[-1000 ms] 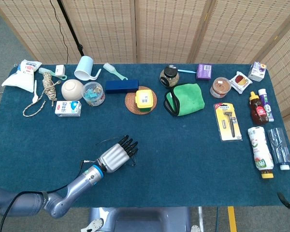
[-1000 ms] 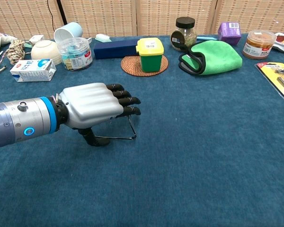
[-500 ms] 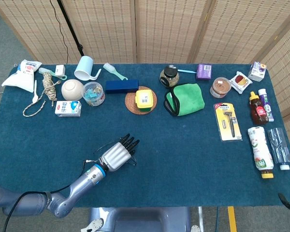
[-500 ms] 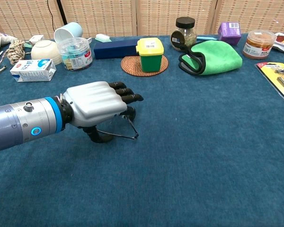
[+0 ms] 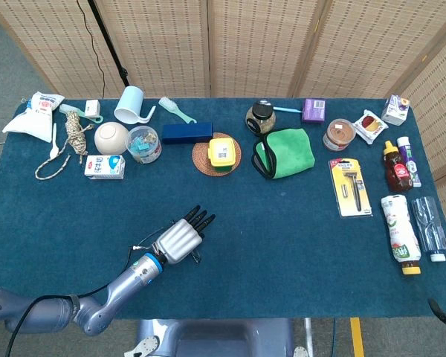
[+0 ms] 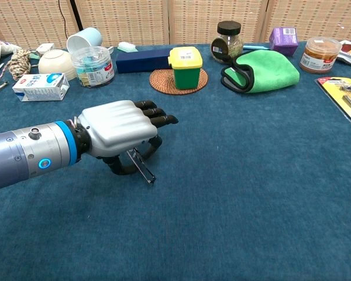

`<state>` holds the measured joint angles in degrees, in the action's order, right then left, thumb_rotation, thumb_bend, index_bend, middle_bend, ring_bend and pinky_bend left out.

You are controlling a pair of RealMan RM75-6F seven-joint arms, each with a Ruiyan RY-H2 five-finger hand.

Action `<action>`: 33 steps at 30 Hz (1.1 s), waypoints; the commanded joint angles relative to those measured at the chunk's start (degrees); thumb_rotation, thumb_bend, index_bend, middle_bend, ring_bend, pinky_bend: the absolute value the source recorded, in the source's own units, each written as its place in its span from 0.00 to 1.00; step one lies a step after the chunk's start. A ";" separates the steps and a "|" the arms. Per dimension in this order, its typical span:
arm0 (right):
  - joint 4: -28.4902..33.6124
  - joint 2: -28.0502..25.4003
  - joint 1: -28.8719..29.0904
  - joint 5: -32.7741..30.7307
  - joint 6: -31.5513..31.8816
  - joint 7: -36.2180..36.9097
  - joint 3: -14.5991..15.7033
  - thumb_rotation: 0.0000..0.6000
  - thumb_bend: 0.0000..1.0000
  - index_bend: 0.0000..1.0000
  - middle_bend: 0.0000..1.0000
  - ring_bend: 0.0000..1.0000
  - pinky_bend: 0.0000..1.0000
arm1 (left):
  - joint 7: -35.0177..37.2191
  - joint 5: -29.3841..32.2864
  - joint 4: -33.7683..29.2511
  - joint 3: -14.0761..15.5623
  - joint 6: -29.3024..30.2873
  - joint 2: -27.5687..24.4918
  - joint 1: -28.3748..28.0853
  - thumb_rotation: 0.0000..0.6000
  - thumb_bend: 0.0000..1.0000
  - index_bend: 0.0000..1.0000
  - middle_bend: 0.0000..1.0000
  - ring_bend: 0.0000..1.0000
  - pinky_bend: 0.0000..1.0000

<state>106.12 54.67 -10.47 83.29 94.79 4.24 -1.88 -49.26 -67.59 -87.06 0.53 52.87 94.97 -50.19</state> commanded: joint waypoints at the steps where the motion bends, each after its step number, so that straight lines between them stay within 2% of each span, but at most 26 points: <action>1: 0.03 -0.03 0.03 0.08 0.02 0.03 -0.04 1.00 0.22 0.08 0.00 0.00 0.00 | -0.09 0.16 -0.31 -0.08 -0.01 -0.24 -0.01 0.90 0.32 0.47 0.00 0.00 0.00; 11: -0.04 0.11 0.30 0.15 -0.31 0.12 -0.21 1.00 0.22 0.08 0.00 0.00 0.00 | 0.58 -0.78 -6.64 0.45 1.19 -5.79 0.70 0.90 0.32 0.02 0.00 0.00 0.00; 15: -0.06 0.26 0.41 0.28 -0.45 0.08 -0.20 1.00 0.22 0.08 0.00 0.00 0.00 | 2.80 -2.81 -9.17 0.98 3.28 -10.36 2.12 0.90 0.32 0.00 0.00 0.00 0.00; 22: 0.14 0.56 0.80 0.52 -0.84 -0.43 -0.25 1.00 0.22 0.08 0.00 0.00 0.00 | 5.61 -6.07 -9.07 2.73 5.50 -16.66 4.44 0.91 0.32 0.00 0.00 0.00 0.00; 33: 0.63 0.91 1.25 0.58 -1.45 -1.45 -0.24 1.00 0.22 0.08 0.00 0.00 0.00 | 8.36 -7.59 -4.27 5.24 4.06 -18.80 6.73 0.91 0.31 0.00 0.00 0.00 0.00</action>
<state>106.72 55.56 -9.25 83.85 93.38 2.83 -2.13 -41.18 -75.12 -91.99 5.42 57.36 76.19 -43.78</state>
